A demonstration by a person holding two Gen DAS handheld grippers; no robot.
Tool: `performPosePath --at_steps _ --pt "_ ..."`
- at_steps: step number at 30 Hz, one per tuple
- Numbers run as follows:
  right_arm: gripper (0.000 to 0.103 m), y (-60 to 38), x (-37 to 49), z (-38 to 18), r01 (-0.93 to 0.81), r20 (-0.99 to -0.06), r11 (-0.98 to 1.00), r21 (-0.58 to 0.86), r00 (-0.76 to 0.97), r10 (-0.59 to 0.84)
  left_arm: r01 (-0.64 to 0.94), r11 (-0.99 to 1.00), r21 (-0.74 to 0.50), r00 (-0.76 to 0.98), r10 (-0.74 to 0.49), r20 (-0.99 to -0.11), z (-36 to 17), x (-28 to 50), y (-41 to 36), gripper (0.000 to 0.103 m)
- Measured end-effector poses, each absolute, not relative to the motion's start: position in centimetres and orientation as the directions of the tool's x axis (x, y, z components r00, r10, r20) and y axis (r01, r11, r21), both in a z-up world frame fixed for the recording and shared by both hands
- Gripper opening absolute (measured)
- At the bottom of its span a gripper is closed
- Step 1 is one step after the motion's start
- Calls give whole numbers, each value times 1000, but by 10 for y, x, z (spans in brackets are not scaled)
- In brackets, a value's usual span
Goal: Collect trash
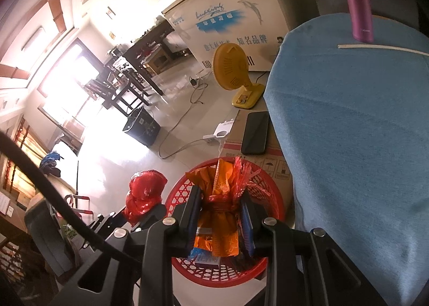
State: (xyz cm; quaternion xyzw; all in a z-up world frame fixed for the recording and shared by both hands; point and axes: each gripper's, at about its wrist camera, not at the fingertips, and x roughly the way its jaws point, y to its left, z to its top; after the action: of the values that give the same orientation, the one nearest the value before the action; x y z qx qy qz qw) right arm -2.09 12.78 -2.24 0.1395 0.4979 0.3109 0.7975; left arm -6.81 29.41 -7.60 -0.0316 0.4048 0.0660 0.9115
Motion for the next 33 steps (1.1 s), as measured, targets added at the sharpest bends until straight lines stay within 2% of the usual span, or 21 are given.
performPosePath --at_steps 18,20,23,33 --pt "31 133 -10 -20 -342 -674 751 565 334 659 -134 991 23 674 108 -731 -76 -73 289 49" --pt "31 131 -10 -20 -337 -672 752 567 338 658 -133 991 29 676 112 -729 -75 -73 289 57" --pt "31 125 -9 -19 -324 -670 753 572 345 657 -127 991 33 684 112 -721 -72 -74 287 65" --pt "31 95 -23 -7 -343 -671 770 539 378 638 -115 993 39 709 109 -696 -51 -81 277 74"
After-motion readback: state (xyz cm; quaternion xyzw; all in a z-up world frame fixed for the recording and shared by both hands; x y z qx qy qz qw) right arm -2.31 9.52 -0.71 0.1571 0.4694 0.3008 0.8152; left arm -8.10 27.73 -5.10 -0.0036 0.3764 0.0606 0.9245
